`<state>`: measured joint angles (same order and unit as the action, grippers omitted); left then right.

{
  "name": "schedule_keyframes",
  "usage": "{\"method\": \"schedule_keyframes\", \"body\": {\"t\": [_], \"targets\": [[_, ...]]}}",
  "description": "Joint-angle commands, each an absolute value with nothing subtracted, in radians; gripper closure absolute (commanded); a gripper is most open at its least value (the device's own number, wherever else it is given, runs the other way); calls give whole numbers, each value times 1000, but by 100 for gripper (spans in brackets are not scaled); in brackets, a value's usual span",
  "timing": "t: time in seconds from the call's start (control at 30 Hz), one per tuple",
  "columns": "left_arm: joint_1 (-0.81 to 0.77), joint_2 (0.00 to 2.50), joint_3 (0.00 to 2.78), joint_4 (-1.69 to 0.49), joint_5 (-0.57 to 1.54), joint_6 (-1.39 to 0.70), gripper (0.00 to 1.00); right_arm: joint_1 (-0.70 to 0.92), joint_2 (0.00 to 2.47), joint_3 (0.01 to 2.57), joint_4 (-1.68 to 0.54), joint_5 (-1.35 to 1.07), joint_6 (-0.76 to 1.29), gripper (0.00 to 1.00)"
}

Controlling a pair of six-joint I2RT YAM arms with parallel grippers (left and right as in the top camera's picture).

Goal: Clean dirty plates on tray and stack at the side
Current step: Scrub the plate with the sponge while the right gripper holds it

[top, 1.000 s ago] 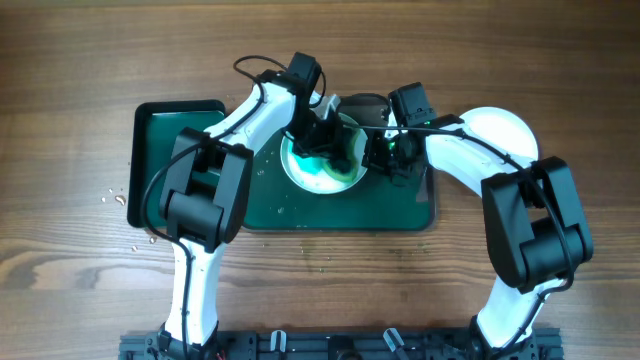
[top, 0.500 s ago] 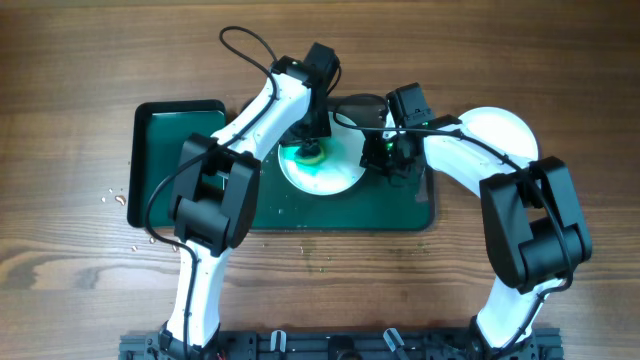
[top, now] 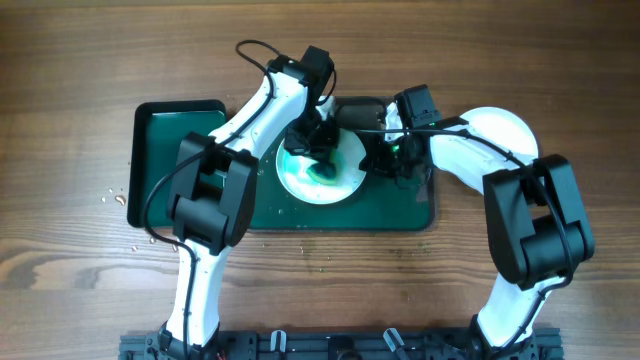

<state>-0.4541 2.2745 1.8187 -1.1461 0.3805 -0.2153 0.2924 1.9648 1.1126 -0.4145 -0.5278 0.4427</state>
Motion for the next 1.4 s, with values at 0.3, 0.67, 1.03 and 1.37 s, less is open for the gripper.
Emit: {"method": "schedule_keyframes", "body": {"t": [0.3,0.67,1.03,1.37], "targets": [[-493,2291,1816,-943,450,-263,96,300,2006,1086,-411,-554,406,96],[-467,2291,1808,-1040,-64,-391,96,300,2006,1086,-412,-548,408,96],[-465,2291,1766,-1193,-410,-619,96,300,2006,1086,-424,-524,422,96],[-474,2291,1766,-1251,395,-136,96,300,2006,1086,-423,-525,429,96]]}}
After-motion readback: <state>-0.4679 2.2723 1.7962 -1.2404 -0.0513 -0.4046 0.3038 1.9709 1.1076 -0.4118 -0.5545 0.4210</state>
